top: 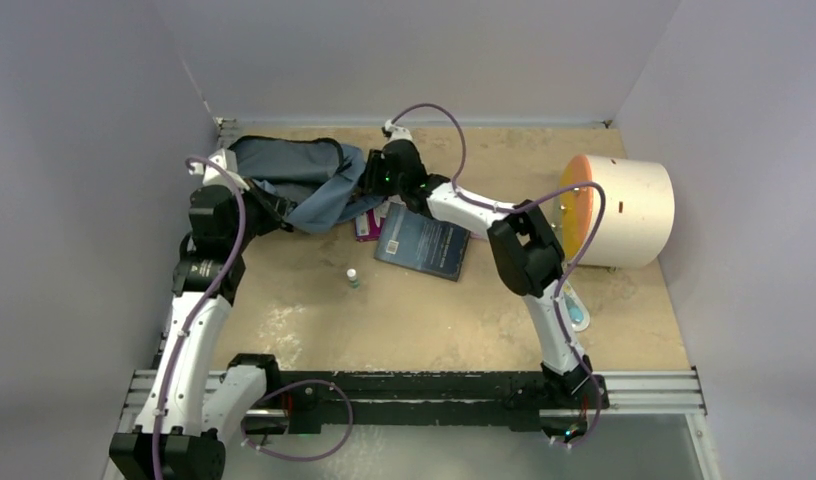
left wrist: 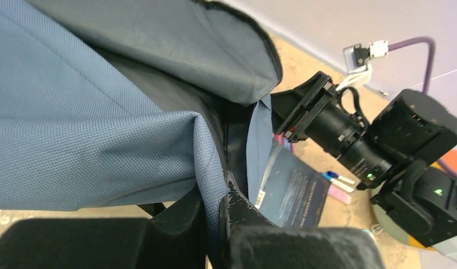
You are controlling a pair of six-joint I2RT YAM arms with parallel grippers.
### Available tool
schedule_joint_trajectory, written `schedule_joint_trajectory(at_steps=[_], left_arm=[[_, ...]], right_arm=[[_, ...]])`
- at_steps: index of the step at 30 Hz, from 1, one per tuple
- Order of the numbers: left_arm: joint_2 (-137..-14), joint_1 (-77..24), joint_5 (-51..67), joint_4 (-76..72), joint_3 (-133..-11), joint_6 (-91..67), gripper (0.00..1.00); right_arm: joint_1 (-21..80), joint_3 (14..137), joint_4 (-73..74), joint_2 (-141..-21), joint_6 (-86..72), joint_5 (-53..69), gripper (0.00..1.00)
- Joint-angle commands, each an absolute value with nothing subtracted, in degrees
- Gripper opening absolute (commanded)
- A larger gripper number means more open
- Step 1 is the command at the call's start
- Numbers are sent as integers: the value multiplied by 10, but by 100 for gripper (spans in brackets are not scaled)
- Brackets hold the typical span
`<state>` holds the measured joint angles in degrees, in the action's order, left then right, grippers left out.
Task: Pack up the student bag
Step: Adjust the student bag at the center of the board.
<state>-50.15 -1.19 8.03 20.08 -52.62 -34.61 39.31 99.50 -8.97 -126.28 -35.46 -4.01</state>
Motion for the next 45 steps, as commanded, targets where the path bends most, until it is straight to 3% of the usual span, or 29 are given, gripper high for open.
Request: schedule_joint_trajectory(at_steps=[1,9,18,21,25,29,38,42,45], left_arm=[[-484,-14,75,193,-468,-343,0],[-479,-14,65,151,-368,-377,0],[-493,-14,37,155,-342,-369,0],[-491,-14,31,168,-347,-371,8],[-474,-13,15,207,-362,-372,33],[-443,-14,17,247,-374,-380,48],[-445,-14,37,362,-438,-359,63],[-463,-15,126,366,-460,-342,65],[-456,-22,162,338,-465,-327,68]], right_arm=[[393,1042,-80,-1253,-278,14,45],[393,1063,-68,-1268,-218,51,47],[396,1253,13,-1403,-218,106,47],[396,1269,31,-1408,-222,102,46],[395,1128,-29,-1299,-219,26,48],[391,983,-78,-1147,-211,-60,54],[380,744,-9,-914,-284,-202,74],[367,630,-1,-826,-340,-183,80],[360,569,-1,-778,-375,-159,93]])
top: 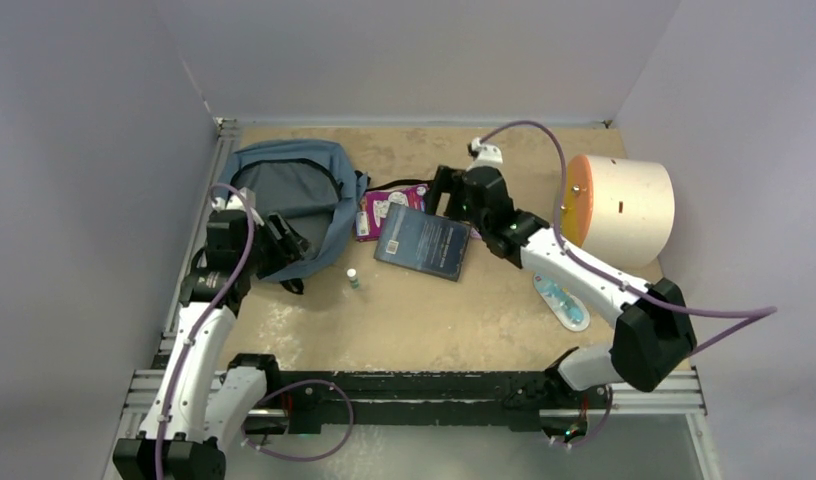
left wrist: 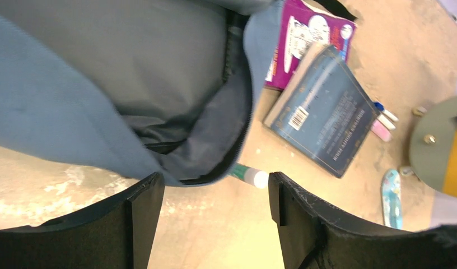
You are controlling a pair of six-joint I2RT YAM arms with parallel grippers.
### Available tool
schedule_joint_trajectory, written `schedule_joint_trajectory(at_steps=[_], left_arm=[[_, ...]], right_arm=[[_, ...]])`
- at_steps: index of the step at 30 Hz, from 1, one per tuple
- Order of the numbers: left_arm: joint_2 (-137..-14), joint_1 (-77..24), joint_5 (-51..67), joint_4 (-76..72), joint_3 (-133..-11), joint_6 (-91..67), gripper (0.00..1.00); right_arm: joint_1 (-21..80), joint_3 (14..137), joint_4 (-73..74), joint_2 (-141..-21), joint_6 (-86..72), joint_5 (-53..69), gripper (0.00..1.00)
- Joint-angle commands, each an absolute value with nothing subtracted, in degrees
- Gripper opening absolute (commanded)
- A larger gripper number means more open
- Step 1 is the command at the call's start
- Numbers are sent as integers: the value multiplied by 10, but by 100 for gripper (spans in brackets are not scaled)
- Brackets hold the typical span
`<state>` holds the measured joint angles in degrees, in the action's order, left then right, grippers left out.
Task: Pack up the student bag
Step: Adjust the student bag at the center of the board.
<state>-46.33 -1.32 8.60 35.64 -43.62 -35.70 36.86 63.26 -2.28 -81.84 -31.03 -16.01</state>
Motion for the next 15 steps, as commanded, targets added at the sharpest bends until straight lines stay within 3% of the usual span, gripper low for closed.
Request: schedule_joint_trajectory(at_steps=[1,8,15], left_arm=[[-458,-25,165,328,-469,-319,69],[-518,-75,189,298,-499,-271,70],[-581,-249,92,269,-485,-308,71]], right_arm=[[349,549,-2,-765,-383,-146,94],[298,437,-54,-751,-413,-64,96],[292,397,-87,-755,-425,-44,96]])
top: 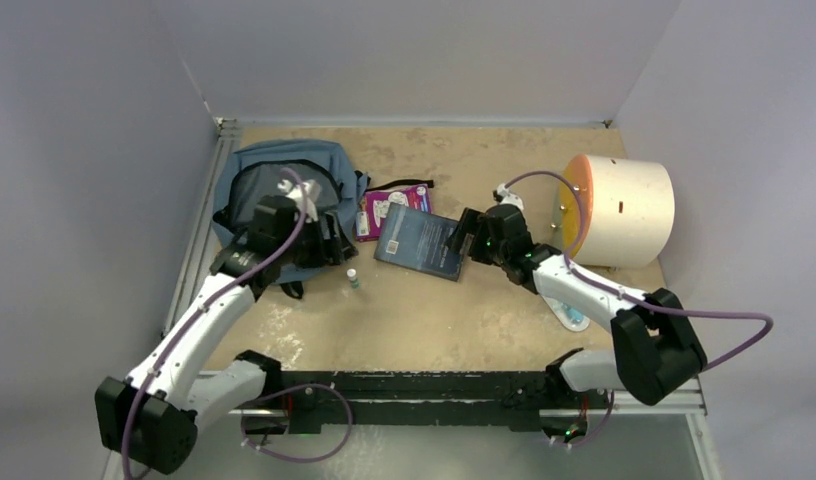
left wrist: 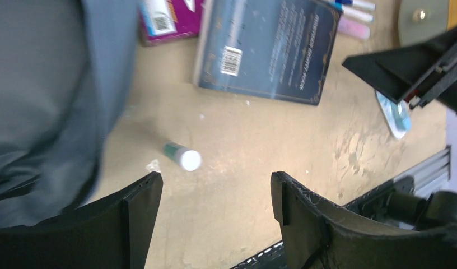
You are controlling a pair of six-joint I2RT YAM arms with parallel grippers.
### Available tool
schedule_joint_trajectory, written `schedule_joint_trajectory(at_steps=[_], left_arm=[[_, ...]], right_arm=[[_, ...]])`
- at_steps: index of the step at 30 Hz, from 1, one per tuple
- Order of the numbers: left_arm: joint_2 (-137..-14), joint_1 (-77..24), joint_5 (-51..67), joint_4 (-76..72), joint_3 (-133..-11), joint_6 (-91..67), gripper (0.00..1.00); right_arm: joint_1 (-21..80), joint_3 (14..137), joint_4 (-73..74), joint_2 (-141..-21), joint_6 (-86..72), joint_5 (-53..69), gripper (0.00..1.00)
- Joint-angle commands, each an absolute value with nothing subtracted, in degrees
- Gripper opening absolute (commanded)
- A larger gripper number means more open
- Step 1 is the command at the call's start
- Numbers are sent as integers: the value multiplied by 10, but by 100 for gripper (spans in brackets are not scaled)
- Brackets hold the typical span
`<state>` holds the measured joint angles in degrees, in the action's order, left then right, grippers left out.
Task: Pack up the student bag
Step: Adjust the student bag at the center of the board, then pick up the book from the center of the board.
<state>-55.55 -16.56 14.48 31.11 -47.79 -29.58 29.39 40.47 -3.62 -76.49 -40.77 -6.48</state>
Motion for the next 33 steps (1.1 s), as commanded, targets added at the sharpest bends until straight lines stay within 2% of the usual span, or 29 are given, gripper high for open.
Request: schedule_joint_trajectory(at_steps=[1,8,14,20,22,27,33], left_arm=[[-593,-274,73,265,-487,-314,71],[-689,-358,-9,246,-530,-298,71],[-779,-359,4,177,-602,-235,76],[-915,-337,25,173,-691,-199,80],[-946,-320,41,158,-693,-202,80],[-1007,-273,111,125,-691,-220,70],[-1041,-269,131,101,-691,-206,70]], right_arm=[[291,395,-90,-759,-425,-44,96],[280,373,-122,-786,-416,-50,95],[253,347,-183,-816,-393,-10,94],[220,323,-252,-850,-385,54,93],[205,315,-272,-865,-389,79,92],[171,293,-333,-910,-404,154,88],[147,278,-373,-952,-422,212,83]])
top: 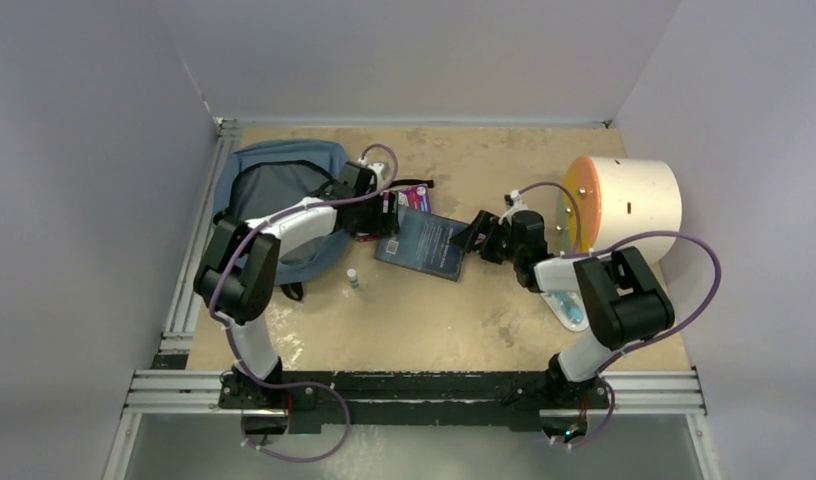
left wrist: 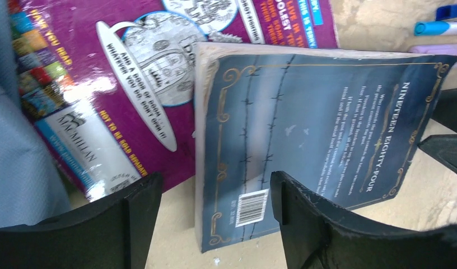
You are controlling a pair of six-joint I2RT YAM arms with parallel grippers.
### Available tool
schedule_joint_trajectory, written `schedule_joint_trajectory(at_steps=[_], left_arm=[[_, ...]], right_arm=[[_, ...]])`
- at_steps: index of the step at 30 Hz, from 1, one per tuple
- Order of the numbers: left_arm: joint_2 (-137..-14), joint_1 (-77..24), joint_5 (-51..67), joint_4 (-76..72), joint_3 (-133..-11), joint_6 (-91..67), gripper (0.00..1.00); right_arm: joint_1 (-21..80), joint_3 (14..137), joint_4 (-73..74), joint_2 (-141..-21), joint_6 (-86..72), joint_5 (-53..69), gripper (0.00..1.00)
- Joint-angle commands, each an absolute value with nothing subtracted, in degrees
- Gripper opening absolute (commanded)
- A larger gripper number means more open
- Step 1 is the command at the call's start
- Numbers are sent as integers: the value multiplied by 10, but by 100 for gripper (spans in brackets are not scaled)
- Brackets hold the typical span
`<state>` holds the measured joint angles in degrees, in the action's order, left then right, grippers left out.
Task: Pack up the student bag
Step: Pick up the book from the center of the board.
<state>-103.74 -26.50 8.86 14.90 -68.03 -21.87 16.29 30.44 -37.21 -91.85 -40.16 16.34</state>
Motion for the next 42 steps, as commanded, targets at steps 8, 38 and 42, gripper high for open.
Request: schedule_joint_trajectory(at_steps=[8,38,42], left_arm=[[-1062,-271,153,102,-685,-204,67],[-1044,-288,140,140,-697,-200,53],[-966,-282,126,142,-701,-193,56]], right_arm=[[145,255,-445,-993,-475,263,78],[146,238,-482,-853,-488,241,12],[153,278,-364,-733,-406,180,0]])
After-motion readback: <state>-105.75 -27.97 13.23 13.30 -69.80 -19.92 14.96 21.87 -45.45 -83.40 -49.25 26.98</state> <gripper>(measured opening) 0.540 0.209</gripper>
